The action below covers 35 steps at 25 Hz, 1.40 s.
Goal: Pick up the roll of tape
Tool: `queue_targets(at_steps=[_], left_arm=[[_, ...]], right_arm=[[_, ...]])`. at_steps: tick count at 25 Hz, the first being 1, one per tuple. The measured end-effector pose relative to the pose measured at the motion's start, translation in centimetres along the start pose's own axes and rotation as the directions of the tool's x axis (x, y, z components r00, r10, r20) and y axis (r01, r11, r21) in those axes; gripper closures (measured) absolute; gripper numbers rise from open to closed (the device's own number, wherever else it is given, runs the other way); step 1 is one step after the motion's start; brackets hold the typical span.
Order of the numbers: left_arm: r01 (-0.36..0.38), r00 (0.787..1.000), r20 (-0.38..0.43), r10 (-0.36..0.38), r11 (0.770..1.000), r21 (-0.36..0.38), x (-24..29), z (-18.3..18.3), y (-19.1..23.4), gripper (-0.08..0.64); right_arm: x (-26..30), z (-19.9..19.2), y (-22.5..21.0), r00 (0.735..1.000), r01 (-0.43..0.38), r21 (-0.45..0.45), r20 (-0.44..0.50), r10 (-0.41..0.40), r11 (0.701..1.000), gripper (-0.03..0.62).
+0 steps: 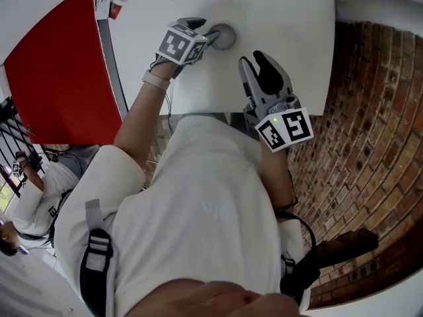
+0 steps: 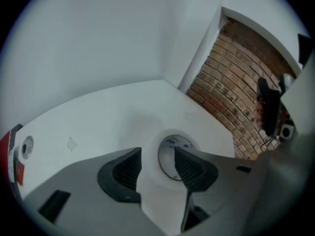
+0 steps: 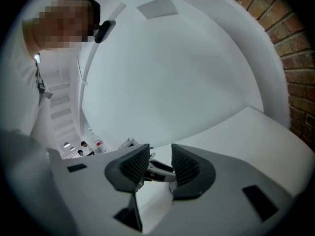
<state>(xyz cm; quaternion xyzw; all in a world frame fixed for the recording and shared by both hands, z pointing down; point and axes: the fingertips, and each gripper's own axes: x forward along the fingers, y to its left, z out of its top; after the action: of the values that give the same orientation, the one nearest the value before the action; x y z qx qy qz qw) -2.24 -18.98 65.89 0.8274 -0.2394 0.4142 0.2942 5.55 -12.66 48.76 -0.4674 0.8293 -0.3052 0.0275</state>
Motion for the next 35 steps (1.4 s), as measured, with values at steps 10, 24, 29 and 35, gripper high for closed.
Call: queue_targets(at_steps=[10, 24, 29, 35], left_arm=[[0.003, 0.988, -0.156, 0.002, 1.000, 0.027, 5.7, -2.7, 0.4, 0.364], [-0.144, 0.982, -0.117, 0.150, 0.988, 0.062, 6.6, -1.7, 1.8, 0.411], [-0.206, 0.976, -0.059, 0.207, 0.978, 0.034, 6.6, -1.6, 2.2, 0.430], [-0.230, 0.972, -0.039, 0.230, 0.973, 0.021, 6.5, -1.8, 2.6, 0.431]], right_arm=[[-0.1, -0.9, -2.2, 0.999, 0.051, 0.041, 0.004, -0.051, 0.998, 0.471], [-0.4, -1.4, -3.0, 0.998, 0.065, 0.066, 0.004, -0.066, 0.996, 0.471], [-0.7, -1.4, -2.8, 0.998, 0.056, 0.078, 0.000, -0.057, 0.995, 0.471], [-0.9, -1.5, -2.4, 0.999, 0.043, 0.077, -0.013, -0.042, 0.996, 0.471]])
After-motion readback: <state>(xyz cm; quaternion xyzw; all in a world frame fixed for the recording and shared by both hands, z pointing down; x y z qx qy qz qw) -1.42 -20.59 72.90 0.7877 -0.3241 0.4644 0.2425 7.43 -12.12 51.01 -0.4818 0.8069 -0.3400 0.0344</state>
